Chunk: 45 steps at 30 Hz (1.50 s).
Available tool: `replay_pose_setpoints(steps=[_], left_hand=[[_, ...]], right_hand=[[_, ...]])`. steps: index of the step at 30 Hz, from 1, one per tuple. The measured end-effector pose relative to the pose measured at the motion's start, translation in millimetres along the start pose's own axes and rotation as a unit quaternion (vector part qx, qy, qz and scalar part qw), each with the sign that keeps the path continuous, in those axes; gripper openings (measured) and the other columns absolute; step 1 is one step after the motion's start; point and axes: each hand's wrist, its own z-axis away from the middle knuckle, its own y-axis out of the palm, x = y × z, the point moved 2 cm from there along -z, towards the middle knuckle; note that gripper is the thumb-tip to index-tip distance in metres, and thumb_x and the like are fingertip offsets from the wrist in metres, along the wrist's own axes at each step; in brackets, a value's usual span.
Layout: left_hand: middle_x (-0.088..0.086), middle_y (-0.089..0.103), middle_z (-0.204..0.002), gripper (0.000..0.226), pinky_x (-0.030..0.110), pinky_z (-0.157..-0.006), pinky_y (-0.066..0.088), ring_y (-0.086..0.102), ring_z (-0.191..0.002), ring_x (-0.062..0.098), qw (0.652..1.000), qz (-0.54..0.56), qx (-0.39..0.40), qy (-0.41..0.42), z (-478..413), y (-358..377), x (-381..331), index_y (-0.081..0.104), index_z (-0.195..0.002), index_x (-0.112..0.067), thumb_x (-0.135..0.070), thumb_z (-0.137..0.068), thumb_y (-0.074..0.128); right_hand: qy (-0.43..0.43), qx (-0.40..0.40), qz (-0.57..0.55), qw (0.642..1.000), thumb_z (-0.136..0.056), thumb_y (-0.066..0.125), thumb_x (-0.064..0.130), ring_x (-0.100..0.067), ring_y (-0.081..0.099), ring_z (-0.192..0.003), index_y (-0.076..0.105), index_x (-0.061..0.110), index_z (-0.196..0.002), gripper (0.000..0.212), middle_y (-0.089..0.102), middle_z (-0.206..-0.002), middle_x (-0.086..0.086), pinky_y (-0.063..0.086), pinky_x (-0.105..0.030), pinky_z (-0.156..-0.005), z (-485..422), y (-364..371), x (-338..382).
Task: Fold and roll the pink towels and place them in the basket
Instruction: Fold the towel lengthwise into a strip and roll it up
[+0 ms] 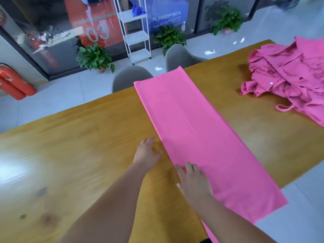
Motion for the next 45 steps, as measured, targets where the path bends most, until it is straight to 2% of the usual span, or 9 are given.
replay_pose_setpoints(steps=[4,7,12,16,20,25,30,34,45], left_hand=[[0.000,0.057,-0.137,0.070,0.046,-0.090,0.060,0.069,-0.106,0.021,1.000,0.020,-0.007,0.014,-21.5,-2.4,-10.5,0.045,-0.153,-0.044,-0.034,-0.090,0.074],[0.000,0.061,-0.131,0.069,0.045,-0.088,0.061,0.069,-0.098,0.018,0.998,0.058,-0.018,0.003,-39.6,-5.7,-18.2,0.047,-0.152,-0.042,-0.036,-0.088,0.072],[0.000,0.061,-0.133,0.064,0.041,-0.089,0.060,0.070,-0.104,0.028,0.986,0.155,-0.007,-0.057,-55.0,-14.2,-45.1,0.048,-0.156,-0.030,-0.030,-0.096,0.069],[0.001,0.058,-0.149,0.062,0.042,-0.109,0.051,0.060,-0.129,0.024,0.976,0.202,0.030,-0.077,-59.9,-16.9,-46.9,0.052,-0.155,-0.022,-0.031,-0.096,0.069],[-0.004,0.071,-0.127,0.053,0.037,-0.095,0.057,0.068,-0.108,0.019,0.970,0.223,0.043,-0.083,-53.7,-18.4,-33.0,0.065,-0.139,-0.030,-0.032,-0.087,0.068],[-0.004,0.068,-0.126,0.042,0.049,-0.106,0.054,0.067,-0.115,0.022,0.954,0.279,0.039,-0.104,-35.5,-29.0,-24.9,0.066,-0.136,-0.029,-0.023,-0.095,0.070],[-0.002,0.073,-0.101,0.023,0.044,-0.088,0.058,0.068,-0.093,0.020,0.939,0.330,0.041,-0.085,-23.5,-42.5,-50.9,0.070,-0.118,-0.024,-0.016,-0.098,0.066],[0.000,0.074,-0.113,0.013,0.046,-0.097,0.058,0.071,-0.104,0.019,0.936,0.345,0.051,-0.058,-16.5,-47.9,-84.0,0.069,-0.105,-0.028,-0.017,-0.100,0.065],[0.003,0.071,-0.125,0.033,0.048,-0.100,0.059,0.075,-0.106,0.019,0.906,0.419,0.034,-0.044,-41.4,-22.8,-170.8,0.055,-0.131,-0.024,-0.020,-0.100,0.069]], right_hand=[[-0.004,-0.008,0.008,1.000,-0.068,0.082,0.011,-0.032,0.060,-0.099,0.059,0.028,-0.138,0.076,0.058,-0.113,-0.008,0.056,-0.048,-0.072,1.1,4.1,3.8],[-0.013,-0.007,0.010,1.000,-0.079,0.073,0.008,-0.032,0.060,-0.112,0.061,0.026,-0.139,0.064,0.060,-0.126,-0.006,0.056,-0.049,-0.085,7.5,-1.8,1.6],[0.039,-0.034,0.003,0.999,-0.065,0.087,0.011,-0.021,0.063,-0.086,0.079,0.022,-0.105,0.043,0.067,-0.102,0.005,0.058,-0.038,-0.064,7.6,-4.0,-4.8],[0.041,-0.059,-0.052,0.996,-0.095,0.067,0.032,-0.017,0.062,-0.098,0.073,0.024,-0.122,0.030,0.063,-0.115,0.008,0.059,-0.035,-0.076,14.1,-17.0,-2.7],[0.013,-0.039,-0.074,0.996,-0.108,0.042,0.044,-0.017,0.057,-0.112,0.055,0.021,-0.144,0.045,0.051,-0.133,0.008,0.057,-0.037,-0.088,22.5,-26.4,3.5],[-0.009,0.005,-0.086,0.996,-0.108,0.042,0.053,-0.018,0.054,-0.122,0.043,0.023,-0.155,0.056,0.043,-0.142,0.009,0.055,-0.039,-0.096,37.1,-30.6,10.5],[0.006,-0.022,-0.102,0.995,-0.107,0.040,0.056,-0.016,0.059,-0.117,0.046,0.027,-0.153,0.054,0.043,-0.142,0.013,0.056,-0.038,-0.093,45.1,-44.5,-2.0],[0.023,-0.055,-0.134,0.989,-0.107,0.039,0.059,-0.014,0.064,-0.110,0.048,0.030,-0.151,0.053,0.044,-0.138,0.017,0.055,-0.036,-0.092,49.0,-60.7,-27.8],[0.026,-0.118,-0.265,0.957,-0.107,0.049,0.049,-0.002,0.063,-0.090,0.059,0.034,-0.145,0.042,0.051,-0.130,0.024,0.054,-0.032,-0.094,29.6,-106.6,-141.1]])
